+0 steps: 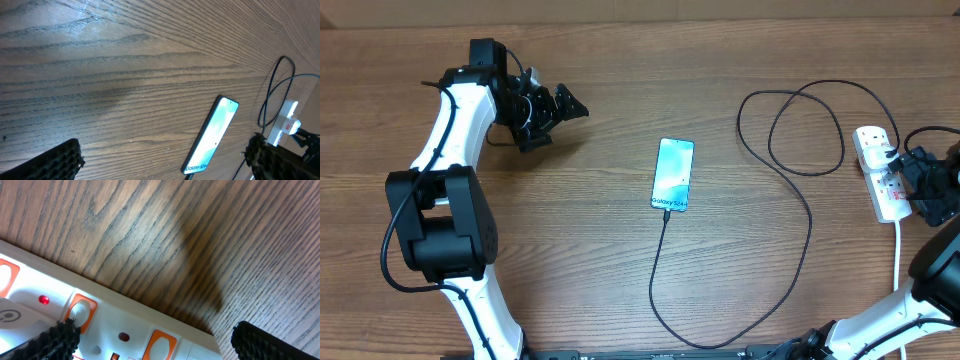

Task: Plug charger to phone and switch on socket

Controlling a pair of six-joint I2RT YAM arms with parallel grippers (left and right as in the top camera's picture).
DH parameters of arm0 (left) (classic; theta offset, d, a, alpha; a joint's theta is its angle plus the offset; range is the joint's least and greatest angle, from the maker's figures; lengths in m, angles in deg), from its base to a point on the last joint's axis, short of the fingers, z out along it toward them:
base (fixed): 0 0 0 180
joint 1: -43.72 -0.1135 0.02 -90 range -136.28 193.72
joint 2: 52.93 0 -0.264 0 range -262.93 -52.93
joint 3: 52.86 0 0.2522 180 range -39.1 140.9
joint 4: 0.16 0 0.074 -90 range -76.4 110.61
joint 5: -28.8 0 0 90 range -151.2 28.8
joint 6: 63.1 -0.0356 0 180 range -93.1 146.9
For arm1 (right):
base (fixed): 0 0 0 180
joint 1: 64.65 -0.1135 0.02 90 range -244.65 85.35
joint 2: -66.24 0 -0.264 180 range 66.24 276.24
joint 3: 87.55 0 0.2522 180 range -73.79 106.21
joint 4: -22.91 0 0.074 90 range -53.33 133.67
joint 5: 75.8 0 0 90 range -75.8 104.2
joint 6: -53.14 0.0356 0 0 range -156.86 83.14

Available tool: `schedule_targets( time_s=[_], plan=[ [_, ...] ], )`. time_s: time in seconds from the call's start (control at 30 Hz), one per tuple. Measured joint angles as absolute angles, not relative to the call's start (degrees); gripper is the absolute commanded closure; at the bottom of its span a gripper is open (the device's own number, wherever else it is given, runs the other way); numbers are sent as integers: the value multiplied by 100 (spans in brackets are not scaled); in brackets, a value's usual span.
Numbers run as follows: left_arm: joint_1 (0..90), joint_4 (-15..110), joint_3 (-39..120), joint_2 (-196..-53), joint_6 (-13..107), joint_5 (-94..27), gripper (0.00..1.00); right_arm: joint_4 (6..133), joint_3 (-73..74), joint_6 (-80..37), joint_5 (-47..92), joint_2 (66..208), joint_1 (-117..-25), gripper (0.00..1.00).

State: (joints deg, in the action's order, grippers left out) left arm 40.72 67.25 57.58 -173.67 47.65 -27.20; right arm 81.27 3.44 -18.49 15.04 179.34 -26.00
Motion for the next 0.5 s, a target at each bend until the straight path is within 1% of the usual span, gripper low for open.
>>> schedule_targets(
  time_s=[0.5],
  plan=[
    [4072, 6725, 5758, -17367, 4765, -2720, 0, 7950, 333, -1482, 1119, 17925, -2624, 0]
  ],
)
